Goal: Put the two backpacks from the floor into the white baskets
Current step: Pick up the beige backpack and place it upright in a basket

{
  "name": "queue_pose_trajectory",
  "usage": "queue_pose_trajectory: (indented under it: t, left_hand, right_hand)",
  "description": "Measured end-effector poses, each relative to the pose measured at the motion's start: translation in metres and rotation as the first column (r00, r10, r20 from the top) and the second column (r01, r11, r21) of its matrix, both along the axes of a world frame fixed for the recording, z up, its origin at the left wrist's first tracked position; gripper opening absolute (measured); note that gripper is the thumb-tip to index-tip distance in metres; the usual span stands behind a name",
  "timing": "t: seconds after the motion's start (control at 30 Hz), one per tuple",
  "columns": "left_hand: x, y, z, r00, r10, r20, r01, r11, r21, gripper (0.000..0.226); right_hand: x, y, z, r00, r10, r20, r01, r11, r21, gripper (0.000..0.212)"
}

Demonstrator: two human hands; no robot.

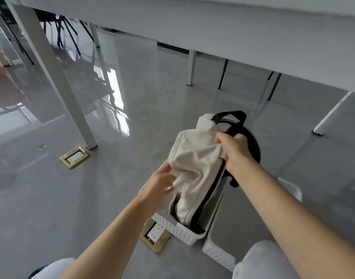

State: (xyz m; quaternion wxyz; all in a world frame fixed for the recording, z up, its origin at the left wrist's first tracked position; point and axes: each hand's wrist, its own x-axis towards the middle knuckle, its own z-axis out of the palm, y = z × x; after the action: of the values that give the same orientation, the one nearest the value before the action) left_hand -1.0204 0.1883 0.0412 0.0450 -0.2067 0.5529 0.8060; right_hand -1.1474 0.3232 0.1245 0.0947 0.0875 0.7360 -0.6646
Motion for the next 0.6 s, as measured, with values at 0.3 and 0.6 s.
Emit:
queue_pose_trajectory:
  t: [0.3,0.6]
  left_hand:
    - [-0.071,0.014,0.062,0.927,0.320,-0.196,-0.352,0.922,-0.159,0.016]
    - [-0.063,-0.023,0.023,0.947,0.270,0.175,-0.199,0.919,-0.340,0.072]
  right_hand:
    - [-0.007,0.053,0.015,0.987,-0.152,-0.051,0.143,0.979,-0.146,0.014]
    - [0.016,0.052,-0.015,0.985,0.069,-0.157,-0.064,0.997,0.035,0.008]
